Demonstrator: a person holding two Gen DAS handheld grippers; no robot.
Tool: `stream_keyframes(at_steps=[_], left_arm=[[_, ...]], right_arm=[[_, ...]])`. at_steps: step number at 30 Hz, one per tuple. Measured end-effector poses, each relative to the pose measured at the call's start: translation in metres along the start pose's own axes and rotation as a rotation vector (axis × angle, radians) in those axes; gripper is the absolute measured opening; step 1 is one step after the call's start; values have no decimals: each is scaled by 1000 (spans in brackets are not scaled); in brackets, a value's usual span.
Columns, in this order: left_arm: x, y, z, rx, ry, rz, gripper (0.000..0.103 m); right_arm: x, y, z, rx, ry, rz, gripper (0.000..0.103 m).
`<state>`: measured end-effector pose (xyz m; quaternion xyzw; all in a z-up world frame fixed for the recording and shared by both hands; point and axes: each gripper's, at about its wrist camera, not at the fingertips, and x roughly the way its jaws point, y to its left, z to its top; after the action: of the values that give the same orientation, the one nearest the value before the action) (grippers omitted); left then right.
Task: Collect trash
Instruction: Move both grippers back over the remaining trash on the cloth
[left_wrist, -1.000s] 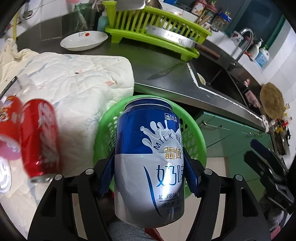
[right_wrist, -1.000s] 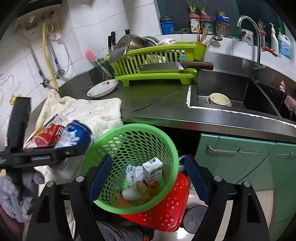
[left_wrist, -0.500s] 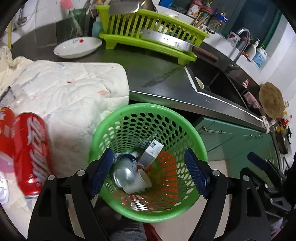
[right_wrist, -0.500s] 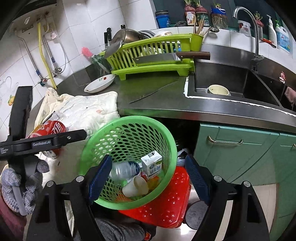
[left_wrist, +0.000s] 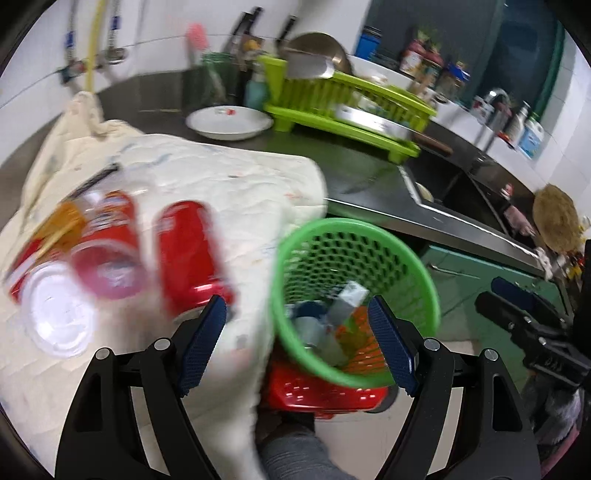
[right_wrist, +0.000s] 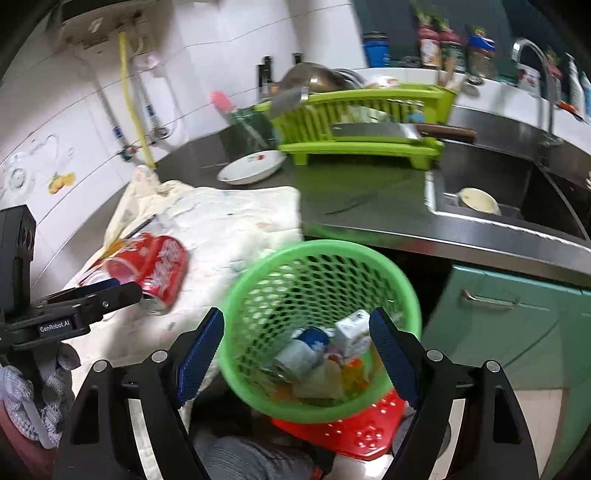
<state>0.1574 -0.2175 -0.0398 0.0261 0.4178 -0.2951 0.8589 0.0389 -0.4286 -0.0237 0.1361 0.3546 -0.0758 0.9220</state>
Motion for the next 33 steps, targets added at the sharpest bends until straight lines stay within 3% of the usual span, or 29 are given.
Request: stream_keyframes(at_steps=[6, 14, 23, 33], left_arm=[[-35, 56, -13, -76, -53, 108, 76], [-68, 141, -31, -252, -89, 242, 69], [-54, 195, -50, -374, -46, 272, 59], [-28, 220, -49, -450, -18, 223, 53]], right_arm=[[12, 42, 7, -59, 11, 59, 78], [31, 91, 15, -125, 33, 119, 78], [56, 128, 26, -168, 64, 158, 78], [86, 138, 34, -173, 106, 159, 78]])
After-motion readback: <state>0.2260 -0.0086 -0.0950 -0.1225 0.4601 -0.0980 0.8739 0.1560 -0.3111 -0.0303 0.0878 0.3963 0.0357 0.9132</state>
